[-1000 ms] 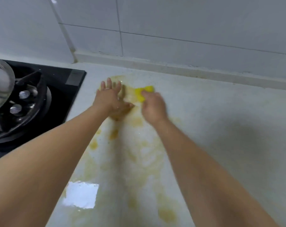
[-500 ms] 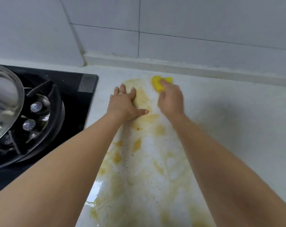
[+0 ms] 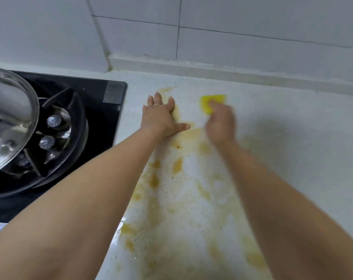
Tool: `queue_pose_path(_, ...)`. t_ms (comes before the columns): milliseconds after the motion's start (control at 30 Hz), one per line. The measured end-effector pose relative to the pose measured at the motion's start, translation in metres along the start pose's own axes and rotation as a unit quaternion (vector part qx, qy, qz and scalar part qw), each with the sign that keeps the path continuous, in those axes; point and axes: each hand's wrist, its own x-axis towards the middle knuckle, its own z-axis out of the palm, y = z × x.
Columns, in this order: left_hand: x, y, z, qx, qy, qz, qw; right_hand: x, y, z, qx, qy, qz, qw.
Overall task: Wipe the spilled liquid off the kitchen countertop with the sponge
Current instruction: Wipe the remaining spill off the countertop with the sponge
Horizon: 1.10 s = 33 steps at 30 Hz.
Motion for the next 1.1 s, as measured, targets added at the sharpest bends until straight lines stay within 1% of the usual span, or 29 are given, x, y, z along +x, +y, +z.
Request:
queue_pose_path(67,-0.004,0.002,-0.003,-0.010,-0.008,0.001,1.000,-0.031,-0.019,0.020,0.034,-0.045,-0.130,0.990)
queue_pose_path(100,-0.006,0.002,-0.004,-0.008,-0.010,0.001,1.000,-0.037,-0.013,0.013,0.033,-0.037,-0.155,0.987)
queue_pose_path(133,-0.009,0.003,-0.005,-0.003,-0.011,0.002,1.000,-0.037,0.002,-0.002,0.024,-0.027,-0.123,0.992)
queue_pose_path(167,-0.015,0.004,-0.003,0.001,-0.013,0.007,1.000,-0.038,0.023,-0.019,0.007,0.006,-0.051,0.999)
queue_pose_path(233,-0.027,0.006,0.003,0.001,-0.013,0.019,1.000,-0.039,0.054,-0.046,-0.030,0.081,0.118,0.989)
queue_pose_path(267,-0.034,0.008,0.008,0.000,-0.014,0.025,1.000,-0.043,0.052,-0.044,-0.033,0.093,0.146,0.984)
queue_pose_path(300,-0.040,0.009,0.014,-0.003,-0.016,0.030,0.999,-0.047,0.038,-0.034,-0.019,0.091,0.119,0.989)
queue_pose_path(333,-0.047,0.012,0.020,-0.006,-0.018,0.035,0.999,-0.054,0.016,-0.018,0.007,0.067,0.048,0.997)
queue_pose_path(400,-0.057,0.018,0.027,-0.011,-0.023,0.034,0.999,-0.074,-0.011,0.010,0.029,0.016,-0.086,0.996)
queue_pose_path(433,-0.059,0.020,0.029,-0.011,-0.023,0.029,0.999,-0.078,-0.013,0.010,0.026,0.007,-0.121,0.992)
queue_pose_path(467,-0.061,0.023,0.029,-0.008,-0.026,0.025,0.999,-0.076,0.000,-0.004,0.014,0.010,-0.111,0.994)
queue_pose_path(500,-0.062,0.023,0.030,-0.005,-0.031,0.019,0.999,-0.074,0.020,-0.019,-0.010,0.017,-0.051,0.998)
queue_pose_path(533,-0.062,0.024,0.030,-0.001,-0.035,0.016,0.999,-0.071,0.045,-0.037,-0.037,0.041,0.039,0.998)
queue_pose_path(600,-0.060,0.023,0.030,-0.004,-0.037,0.011,0.999,-0.069,0.083,-0.069,-0.072,0.109,0.210,0.969)
queue_pose_path(633,-0.059,0.023,0.031,-0.009,-0.034,0.007,0.999,-0.069,0.087,-0.070,-0.083,0.120,0.229,0.962)
queue_pose_path(667,-0.059,0.023,0.031,-0.012,-0.032,0.004,0.999,-0.069,0.077,-0.062,-0.068,0.124,0.203,0.969)
queue_pose_path(700,-0.059,0.024,0.031,-0.012,-0.031,0.005,0.999,-0.072,0.061,-0.048,-0.032,0.098,0.138,0.985)
queue_pose_path(733,-0.058,0.025,0.031,-0.014,-0.029,0.004,0.999,-0.078,0.042,-0.032,-0.004,0.055,0.046,0.997)
queue_pose_path(767,-0.058,0.026,0.031,-0.017,-0.027,0.002,0.999,-0.087,0.031,-0.018,0.005,0.009,-0.043,0.999)
queue_pose_path(800,-0.058,0.025,0.031,-0.019,-0.024,0.001,1.000,-0.092,0.026,-0.012,0.003,-0.011,-0.114,0.993)
queue_pose_path(833,-0.059,0.026,0.031,-0.017,-0.023,0.002,1.000,-0.092,0.031,-0.019,-0.006,-0.010,-0.141,0.990)
queue_pose_path(867,-0.059,0.025,0.031,-0.014,-0.023,0.004,1.000,-0.087,0.043,-0.032,-0.016,0.005,-0.105,0.994)
queue_pose_path(900,-0.060,0.025,0.032,-0.012,-0.025,0.005,1.000,-0.080,0.060,-0.046,-0.031,0.026,-0.017,0.999)
queue_pose_path(933,-0.060,0.024,0.033,-0.010,-0.024,0.004,1.000,-0.073,0.079,-0.060,-0.040,0.055,0.095,0.993)
queue_pose_path(967,-0.059,0.024,0.033,-0.007,-0.022,0.003,1.000,-0.068,0.090,-0.072,-0.047,0.079,0.180,0.979)
queue_pose_path(1000,-0.058,0.024,0.033,-0.006,-0.021,0.001,1.000,-0.066,0.090,-0.073,-0.059,0.086,0.207,0.973)
queue_pose_path(1033,-0.057,0.024,0.033,-0.006,-0.020,0.001,1.000,-0.067,0.079,-0.066,-0.059,0.076,0.179,0.979)
queue_pose_path(1067,-0.057,0.025,0.033,-0.007,-0.019,0.001,1.000,-0.071,0.059,-0.053,-0.029,0.046,0.103,0.993)
queue_pose_path(1100,-0.057,0.025,0.033,-0.012,-0.019,-0.001,1.000,-0.080,0.039,-0.036,0.002,-0.006,-0.002,1.000)
